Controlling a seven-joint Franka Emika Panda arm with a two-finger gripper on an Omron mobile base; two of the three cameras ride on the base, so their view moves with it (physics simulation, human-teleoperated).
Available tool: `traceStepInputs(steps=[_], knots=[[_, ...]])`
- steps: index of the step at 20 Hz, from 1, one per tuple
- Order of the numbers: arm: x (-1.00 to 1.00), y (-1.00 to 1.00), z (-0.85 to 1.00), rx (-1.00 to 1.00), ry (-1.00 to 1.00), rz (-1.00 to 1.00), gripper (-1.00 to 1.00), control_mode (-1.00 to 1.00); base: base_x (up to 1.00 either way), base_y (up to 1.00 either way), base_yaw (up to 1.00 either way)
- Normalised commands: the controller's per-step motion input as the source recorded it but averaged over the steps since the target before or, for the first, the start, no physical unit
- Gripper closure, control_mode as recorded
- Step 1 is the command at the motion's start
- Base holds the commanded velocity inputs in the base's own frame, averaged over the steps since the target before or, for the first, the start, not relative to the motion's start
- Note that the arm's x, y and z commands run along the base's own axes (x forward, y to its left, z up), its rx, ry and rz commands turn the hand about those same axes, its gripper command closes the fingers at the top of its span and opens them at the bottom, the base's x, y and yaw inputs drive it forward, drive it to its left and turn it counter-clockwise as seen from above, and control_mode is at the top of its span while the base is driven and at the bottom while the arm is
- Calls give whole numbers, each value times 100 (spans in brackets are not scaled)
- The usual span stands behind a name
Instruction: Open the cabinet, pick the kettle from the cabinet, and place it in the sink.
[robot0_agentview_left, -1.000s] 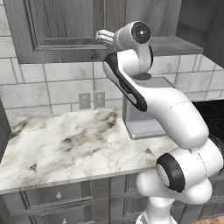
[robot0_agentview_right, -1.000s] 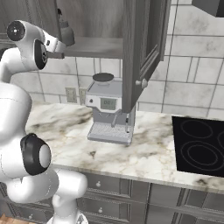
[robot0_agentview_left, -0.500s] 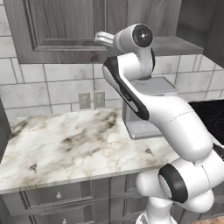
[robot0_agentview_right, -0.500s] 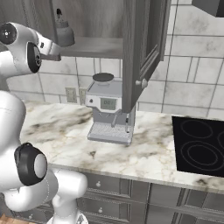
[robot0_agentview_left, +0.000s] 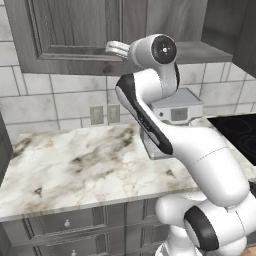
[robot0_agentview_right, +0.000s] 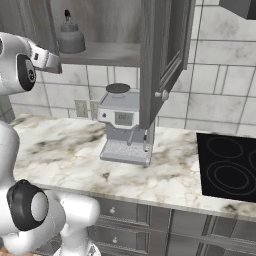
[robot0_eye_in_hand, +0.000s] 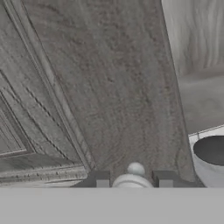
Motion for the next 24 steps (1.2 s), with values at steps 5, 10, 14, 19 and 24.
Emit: traceStepInputs(steps=[5,10,14,19,24], knots=[[-47,41,0,0,-11,0,100,-100,0,0,0],[-43,46,0,0,-8,0,100,-100,0,0,0],[-40,49,3,0,-4,0,100,-100,0,0,0],[-37,51,5,0,-1,0,100,-100,0,0,0],[-38,53,4,0,-2,0,100,-100,0,0,0]])
